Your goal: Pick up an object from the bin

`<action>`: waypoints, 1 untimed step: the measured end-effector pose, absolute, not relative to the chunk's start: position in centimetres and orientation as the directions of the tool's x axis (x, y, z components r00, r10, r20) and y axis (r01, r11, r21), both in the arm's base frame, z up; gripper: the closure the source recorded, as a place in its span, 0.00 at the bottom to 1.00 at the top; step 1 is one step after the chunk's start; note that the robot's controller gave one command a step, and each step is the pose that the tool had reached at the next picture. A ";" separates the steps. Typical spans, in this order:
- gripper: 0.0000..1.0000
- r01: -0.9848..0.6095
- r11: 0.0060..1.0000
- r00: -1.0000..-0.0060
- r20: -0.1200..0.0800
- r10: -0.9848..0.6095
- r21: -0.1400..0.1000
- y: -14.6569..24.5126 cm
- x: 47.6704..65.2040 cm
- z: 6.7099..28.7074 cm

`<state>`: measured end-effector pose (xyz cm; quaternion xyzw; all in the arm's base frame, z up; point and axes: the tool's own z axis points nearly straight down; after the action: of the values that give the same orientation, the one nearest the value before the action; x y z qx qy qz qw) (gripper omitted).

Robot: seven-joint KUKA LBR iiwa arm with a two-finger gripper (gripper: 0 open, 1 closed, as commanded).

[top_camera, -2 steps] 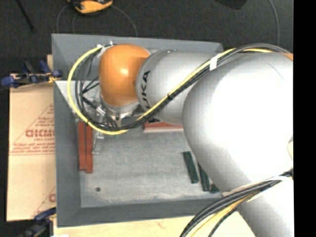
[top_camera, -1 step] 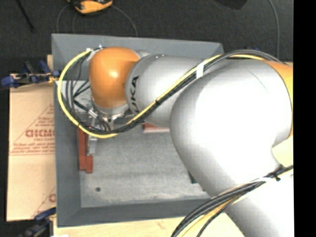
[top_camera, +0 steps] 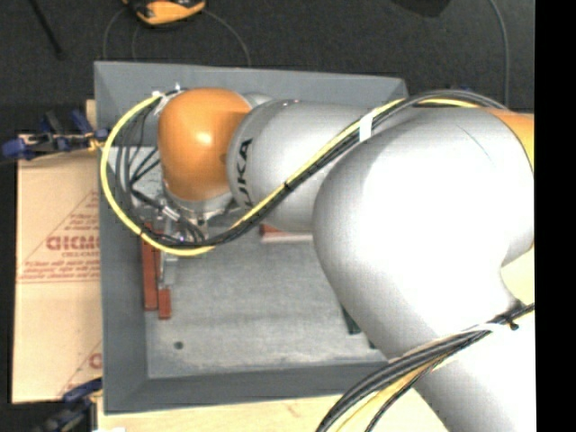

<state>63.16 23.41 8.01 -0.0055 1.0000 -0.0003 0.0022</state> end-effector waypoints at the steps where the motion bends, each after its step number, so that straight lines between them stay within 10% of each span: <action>1: 0.00 -0.266 0.964 -0.964 -0.007 -0.266 -0.003 23.4 63.5 8.4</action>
Offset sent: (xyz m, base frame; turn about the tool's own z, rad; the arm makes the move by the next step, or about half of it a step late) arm -0.0004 0.0034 0.0196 -0.3355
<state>63.49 23.45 8.40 -0.1340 0.9910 -0.0009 0.0036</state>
